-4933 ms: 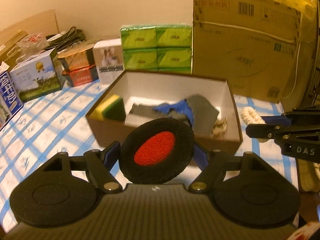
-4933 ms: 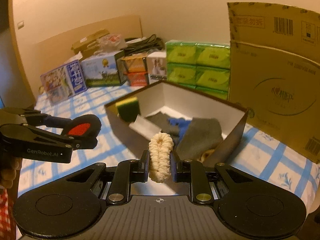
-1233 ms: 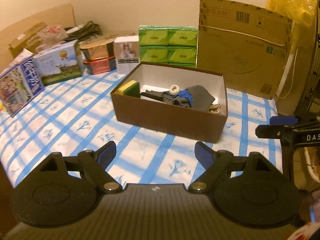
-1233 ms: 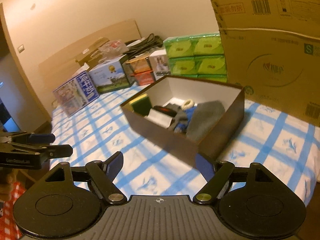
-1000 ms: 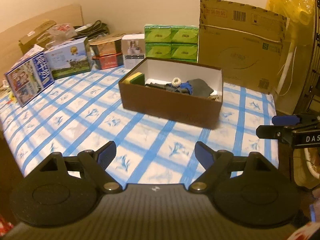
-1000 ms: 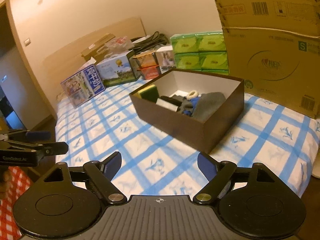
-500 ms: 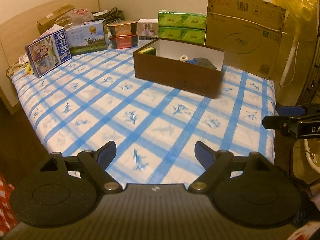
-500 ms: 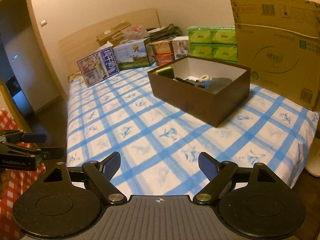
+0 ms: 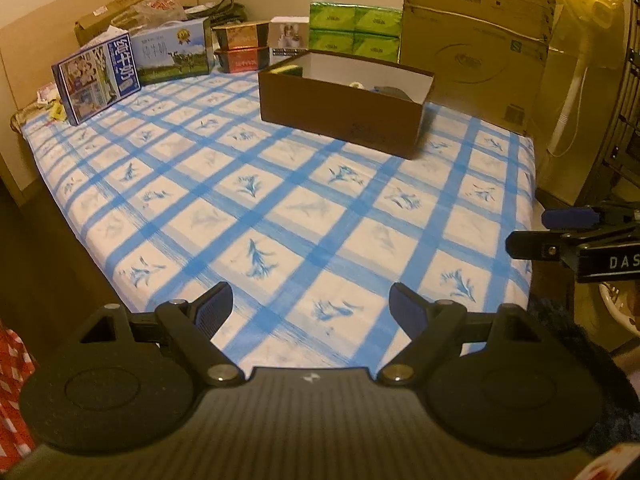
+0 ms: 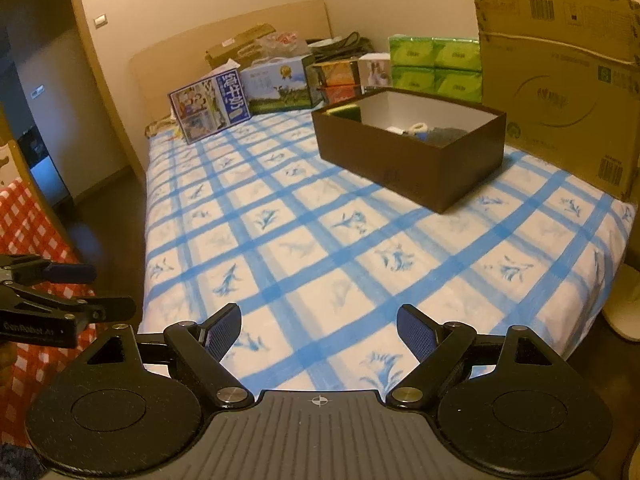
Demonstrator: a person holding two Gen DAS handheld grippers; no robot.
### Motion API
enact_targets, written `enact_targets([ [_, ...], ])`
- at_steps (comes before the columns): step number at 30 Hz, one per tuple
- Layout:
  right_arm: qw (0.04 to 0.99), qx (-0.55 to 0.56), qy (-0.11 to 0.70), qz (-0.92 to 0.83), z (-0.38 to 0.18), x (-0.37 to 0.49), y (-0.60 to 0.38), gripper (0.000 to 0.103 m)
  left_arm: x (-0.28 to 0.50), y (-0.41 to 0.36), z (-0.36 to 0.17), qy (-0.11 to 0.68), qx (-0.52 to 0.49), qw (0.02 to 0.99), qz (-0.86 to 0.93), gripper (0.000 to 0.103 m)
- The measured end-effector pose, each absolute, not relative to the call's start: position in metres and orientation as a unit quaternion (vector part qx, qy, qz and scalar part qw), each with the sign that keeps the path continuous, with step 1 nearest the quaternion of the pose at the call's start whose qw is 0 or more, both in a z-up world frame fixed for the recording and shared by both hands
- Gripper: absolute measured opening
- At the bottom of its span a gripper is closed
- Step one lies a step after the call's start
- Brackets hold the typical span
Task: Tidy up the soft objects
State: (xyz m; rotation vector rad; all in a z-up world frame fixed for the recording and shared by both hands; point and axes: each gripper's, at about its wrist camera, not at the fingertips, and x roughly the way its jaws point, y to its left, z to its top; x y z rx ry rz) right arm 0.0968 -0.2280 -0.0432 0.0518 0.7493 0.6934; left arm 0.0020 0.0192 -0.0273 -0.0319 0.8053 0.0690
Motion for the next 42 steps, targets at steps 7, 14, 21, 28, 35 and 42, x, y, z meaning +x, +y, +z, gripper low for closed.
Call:
enact_targets([
  [7,0.867,0.012,0.371,0.333,-0.051,0.086,-0.219,0.085,-0.005,0.014,-0.032,0.395,-0.028,0.918,0.026,0.084],
  [14,0.856,0.004,0.388,0.341,-0.061,0.082,-0.209,0.085,-0.004,0.011,-0.039,0.404,-0.040,0.914,0.024,0.084],
  [21,0.850,0.006,0.400,0.342,-0.068,0.083,-0.205,0.085,-0.002,0.013,-0.045,0.411,-0.045,0.910,0.028,0.084],
  [28,0.851,0.010,0.408,0.331,-0.071,0.087,-0.206,0.085,0.000,0.014,-0.048,0.414,-0.047,0.909,0.025,0.084],
  [35,0.849,0.009,0.411,0.333,-0.073,0.087,-0.204,0.085,0.002,0.014,-0.051,0.417,-0.049,0.907,0.025,0.084],
  [42,0.849,0.010,0.411,0.332,-0.073,0.088,-0.205,0.085,0.003,0.014,-0.051,0.416,-0.049,0.908,0.024,0.084],
])
